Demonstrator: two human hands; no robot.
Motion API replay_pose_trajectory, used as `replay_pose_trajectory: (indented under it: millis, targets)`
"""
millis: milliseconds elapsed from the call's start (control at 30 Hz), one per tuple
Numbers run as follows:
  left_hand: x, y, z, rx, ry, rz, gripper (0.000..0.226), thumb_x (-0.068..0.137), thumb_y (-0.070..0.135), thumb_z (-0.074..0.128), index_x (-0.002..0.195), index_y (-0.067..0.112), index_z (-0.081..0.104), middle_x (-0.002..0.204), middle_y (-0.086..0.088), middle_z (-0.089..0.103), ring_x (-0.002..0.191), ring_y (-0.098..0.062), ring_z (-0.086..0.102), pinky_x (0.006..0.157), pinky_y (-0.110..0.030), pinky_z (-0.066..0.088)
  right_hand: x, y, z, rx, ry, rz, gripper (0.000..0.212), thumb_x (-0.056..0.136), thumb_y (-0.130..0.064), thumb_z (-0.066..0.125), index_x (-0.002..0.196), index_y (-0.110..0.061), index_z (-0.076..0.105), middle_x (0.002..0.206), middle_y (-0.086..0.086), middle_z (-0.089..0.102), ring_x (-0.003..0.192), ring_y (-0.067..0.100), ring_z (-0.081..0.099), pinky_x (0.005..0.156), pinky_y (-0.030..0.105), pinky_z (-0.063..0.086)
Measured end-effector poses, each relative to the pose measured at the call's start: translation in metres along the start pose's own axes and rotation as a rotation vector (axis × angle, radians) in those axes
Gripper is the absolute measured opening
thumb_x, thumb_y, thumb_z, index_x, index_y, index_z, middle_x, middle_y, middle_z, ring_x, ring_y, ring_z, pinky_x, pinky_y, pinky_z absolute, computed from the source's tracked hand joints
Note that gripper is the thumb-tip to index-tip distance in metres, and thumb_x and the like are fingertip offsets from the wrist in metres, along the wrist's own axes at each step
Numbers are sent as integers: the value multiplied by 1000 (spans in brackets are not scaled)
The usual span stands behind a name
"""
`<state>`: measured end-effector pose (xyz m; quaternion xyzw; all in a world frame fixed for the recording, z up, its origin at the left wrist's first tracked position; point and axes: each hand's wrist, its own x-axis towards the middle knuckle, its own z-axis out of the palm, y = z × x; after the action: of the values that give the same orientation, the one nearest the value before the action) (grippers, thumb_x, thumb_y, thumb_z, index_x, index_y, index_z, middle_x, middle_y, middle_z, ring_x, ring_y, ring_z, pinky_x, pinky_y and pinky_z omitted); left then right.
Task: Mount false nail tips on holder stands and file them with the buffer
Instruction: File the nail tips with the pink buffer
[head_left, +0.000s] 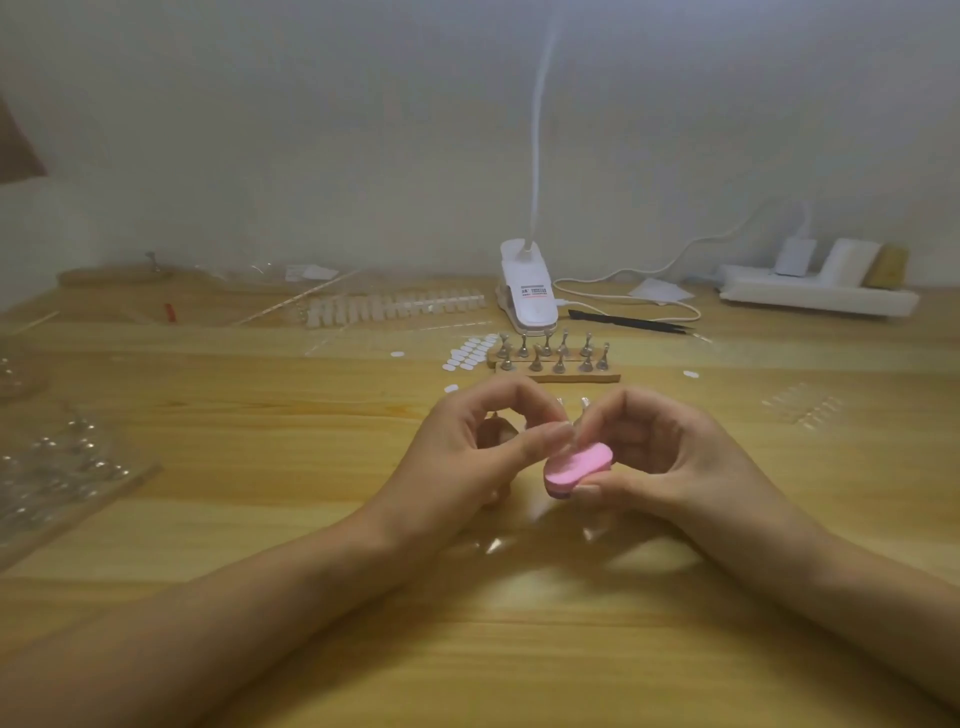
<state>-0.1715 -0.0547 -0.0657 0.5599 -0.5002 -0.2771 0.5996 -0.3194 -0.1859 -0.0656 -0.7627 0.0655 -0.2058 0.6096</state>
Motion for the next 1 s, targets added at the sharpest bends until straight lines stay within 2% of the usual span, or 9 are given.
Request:
replay_pose_trajectory:
  millis: [100, 233, 333, 467, 567, 633, 733, 867, 1000]
  targets:
    - [0, -1, 0, -2, 13, -28, 10, 80, 30, 70, 75, 23, 64, 77, 3, 59, 55, -10, 39, 46, -14, 33, -1, 2, 3, 136, 26, 77, 27, 73, -7, 81, 94, -5, 65, 96, 20, 75, 90, 32, 75, 74, 34, 61]
    - [1, -3, 0, -12, 25, -53, 11, 79, 31, 70, 72, 25, 64, 71, 3, 57, 54, -9, 37, 46, -15, 32, 2, 2, 2, 214, 52, 119, 25, 71, -20, 82, 94, -18, 73, 97, 14, 76, 92, 28, 75, 72, 26, 59]
    - [1, -3, -1, -5, 13, -40, 10, 81, 27, 70, 73, 24, 65, 77, -10, 56, 55, -10, 38, 46, -15, 33, 5, 2, 1, 231, 65, 125, 29, 68, -23, 84, 94, -22, 73, 97, 11, 74, 87, 28, 74, 72, 30, 59]
    - [1, -3, -2, -10, -2, -5, 8, 81, 25, 71, 75, 22, 65, 88, -26, 52, 60, -13, 39, 45, -16, 33, 6, 0, -2, 361, 175, 138, 30, 66, -19, 84, 90, -14, 66, 88, 14, 71, 73, 21, 72, 62, 27, 59]
    - [1, -4, -1, -16, 0, 8, 9, 82, 25, 70, 77, 21, 65, 82, -21, 52, 52, -5, 40, 44, -15, 34, 2, -1, 2, 260, 92, 143, 31, 71, -15, 86, 89, -9, 62, 91, 21, 71, 76, 27, 73, 65, 36, 62]
    - [1, -6, -1, -20, -18, 10, 12, 85, 24, 72, 78, 19, 64, 77, -13, 52, 49, -3, 40, 43, -14, 33, 1, -3, 6, 196, 51, 125, 27, 74, -19, 83, 89, -10, 62, 92, 21, 72, 81, 28, 72, 66, 33, 61]
    - [2, -7, -2, -20, -12, 9, 10, 85, 24, 70, 80, 18, 63, 83, -19, 51, 53, -3, 42, 44, -15, 34, 3, -2, 2, 282, 200, 113, 34, 68, -19, 86, 86, -8, 61, 87, 17, 72, 79, 25, 69, 65, 27, 58]
    - [1, -8, -2, -31, -16, 5, 10, 85, 23, 70, 79, 19, 63, 84, -22, 51, 54, -5, 42, 44, -15, 34, 2, -1, 5, 217, 59, 117, 29, 72, -17, 85, 86, -11, 61, 94, 20, 74, 86, 30, 74, 69, 29, 60]
    - [2, -8, -2, -49, -19, -7, 9, 84, 24, 69, 79, 19, 63, 84, -15, 50, 53, -4, 39, 44, -15, 33, 3, 0, 3, 280, 184, 111, 25, 68, -17, 82, 83, -12, 62, 93, 21, 73, 84, 29, 73, 68, 30, 60]
